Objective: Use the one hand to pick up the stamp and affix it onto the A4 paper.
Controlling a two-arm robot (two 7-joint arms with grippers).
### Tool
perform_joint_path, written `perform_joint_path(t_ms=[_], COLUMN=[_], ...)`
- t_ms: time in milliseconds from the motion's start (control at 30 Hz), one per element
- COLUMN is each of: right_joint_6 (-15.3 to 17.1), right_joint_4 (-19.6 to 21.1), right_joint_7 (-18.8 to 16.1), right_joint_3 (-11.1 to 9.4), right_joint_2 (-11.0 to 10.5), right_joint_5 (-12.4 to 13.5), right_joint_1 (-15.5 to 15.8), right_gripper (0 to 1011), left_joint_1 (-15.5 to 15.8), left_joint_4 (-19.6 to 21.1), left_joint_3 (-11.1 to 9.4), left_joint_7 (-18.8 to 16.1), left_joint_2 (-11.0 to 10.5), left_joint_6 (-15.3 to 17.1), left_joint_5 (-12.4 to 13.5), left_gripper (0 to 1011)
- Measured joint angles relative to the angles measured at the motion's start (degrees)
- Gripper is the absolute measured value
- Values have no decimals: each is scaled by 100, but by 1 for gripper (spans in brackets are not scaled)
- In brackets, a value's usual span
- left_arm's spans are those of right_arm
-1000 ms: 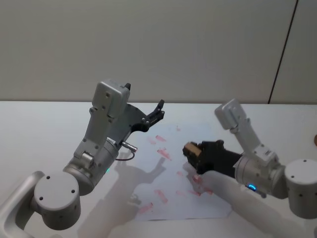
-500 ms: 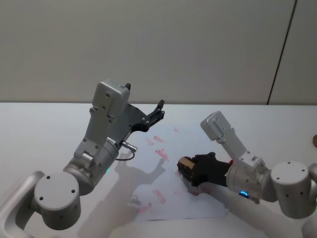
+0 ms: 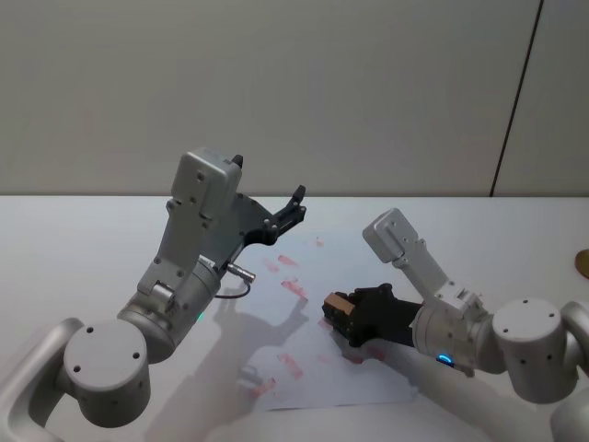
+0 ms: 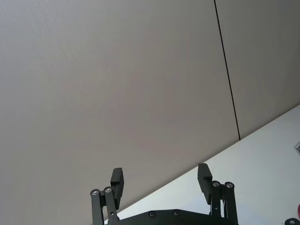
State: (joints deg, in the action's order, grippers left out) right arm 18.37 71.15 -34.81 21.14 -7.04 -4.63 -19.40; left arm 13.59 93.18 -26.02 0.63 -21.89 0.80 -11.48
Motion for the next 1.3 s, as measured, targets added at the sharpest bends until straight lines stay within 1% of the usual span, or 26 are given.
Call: perform_joint_path(t_ms=[100,333,567,633,667,767,833,867,967,1000,1067,1100,1300], right_joint_6=[-19,-21,19,35,57,91,146,146,232,232,308,308,477], right_joint_4=[20,258,770,863,972,1120,1293,1293,1486,1486,1611,1611,1840], right_joint_7=[15,89,206,230,261,300,349,349,419,419,477,477,637], right_joint_3=[1,-40,-178,-202,-234,-278,-336,-336,-412,-412,-466,-466,-588], right_joint_2=[-1,-52,-175,-204,-244,-315,-394,-394,-515,-515,-607,-607,-835], right_joint_5=[18,171,484,539,612,697,798,798,897,897,953,953,1021], right_joint_1=[-2,20,106,132,169,235,313,313,423,423,506,506,716], right_gripper=[220,220,220,220,220,220,220,220,220,220,220,220,220], left_joint_1=[0,0,0,0,0,0,0,0,0,0,0,0,0], left_joint_4=[0,0,0,0,0,0,0,0,0,0,0,0,0], left_joint_3=[0,0,0,0,0,0,0,0,0,0,0,0,0], left_joint_7=[0,0,0,0,0,0,0,0,0,0,0,0,0], left_joint_2=[0,0,0,0,0,0,0,0,0,0,0,0,0], left_joint_6=[0,0,0,0,0,0,0,0,0,0,0,0,0], left_joint_5=[0,0,0,0,0,0,0,0,0,0,0,0,0], left_gripper=[1003,1003,1003,1003,1003,1003,1003,1003,1003,1003,1003,1003,1003])
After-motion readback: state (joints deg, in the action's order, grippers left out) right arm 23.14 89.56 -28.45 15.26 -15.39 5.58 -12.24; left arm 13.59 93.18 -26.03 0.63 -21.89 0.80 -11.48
